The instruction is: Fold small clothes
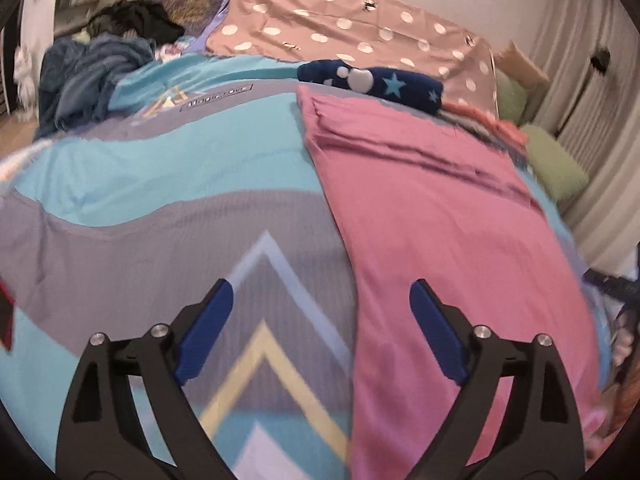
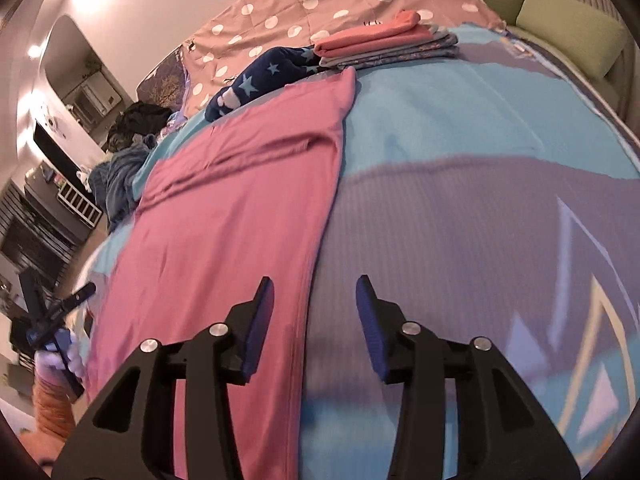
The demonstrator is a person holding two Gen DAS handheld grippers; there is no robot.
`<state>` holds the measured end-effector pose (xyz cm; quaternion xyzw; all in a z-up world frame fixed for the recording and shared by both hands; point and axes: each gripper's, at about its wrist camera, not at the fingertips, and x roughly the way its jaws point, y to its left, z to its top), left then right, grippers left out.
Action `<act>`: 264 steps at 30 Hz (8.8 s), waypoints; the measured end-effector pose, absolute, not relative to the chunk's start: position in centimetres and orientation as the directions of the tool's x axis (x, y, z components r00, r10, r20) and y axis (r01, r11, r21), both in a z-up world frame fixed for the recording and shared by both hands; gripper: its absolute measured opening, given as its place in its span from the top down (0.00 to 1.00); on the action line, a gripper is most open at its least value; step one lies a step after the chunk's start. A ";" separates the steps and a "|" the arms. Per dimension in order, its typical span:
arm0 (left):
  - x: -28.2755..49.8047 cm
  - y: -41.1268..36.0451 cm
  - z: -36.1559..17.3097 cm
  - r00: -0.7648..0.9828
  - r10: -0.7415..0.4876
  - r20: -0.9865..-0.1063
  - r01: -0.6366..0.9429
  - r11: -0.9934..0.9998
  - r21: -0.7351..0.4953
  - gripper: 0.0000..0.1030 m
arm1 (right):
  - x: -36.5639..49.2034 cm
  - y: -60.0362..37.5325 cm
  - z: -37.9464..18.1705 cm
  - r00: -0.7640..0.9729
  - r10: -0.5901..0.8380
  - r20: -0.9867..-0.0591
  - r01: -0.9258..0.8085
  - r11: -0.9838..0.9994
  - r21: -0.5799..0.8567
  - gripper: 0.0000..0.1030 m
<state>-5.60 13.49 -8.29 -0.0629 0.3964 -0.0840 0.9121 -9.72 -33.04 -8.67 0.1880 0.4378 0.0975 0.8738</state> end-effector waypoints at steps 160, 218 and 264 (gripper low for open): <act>26.6 8.9 -1.3 0.761 -0.184 -0.623 0.163 0.982 -0.092 0.98 | 21.0 -34.8 -4.2 0.773 0.200 -0.602 -0.025 0.958 0.287 0.96; 3.9 12.9 -9.8 0.561 -0.399 -0.725 0.048 0.890 -0.453 0.39 | 1.0 -32.6 -10.9 0.559 0.486 -0.672 0.021 0.802 0.597 0.45; 9.9 -20.0 -3.3 0.327 -0.342 -0.881 0.600 0.795 -0.086 0.46 | -11.8 -37.9 -9.5 0.644 0.249 -0.723 0.148 0.887 0.437 0.68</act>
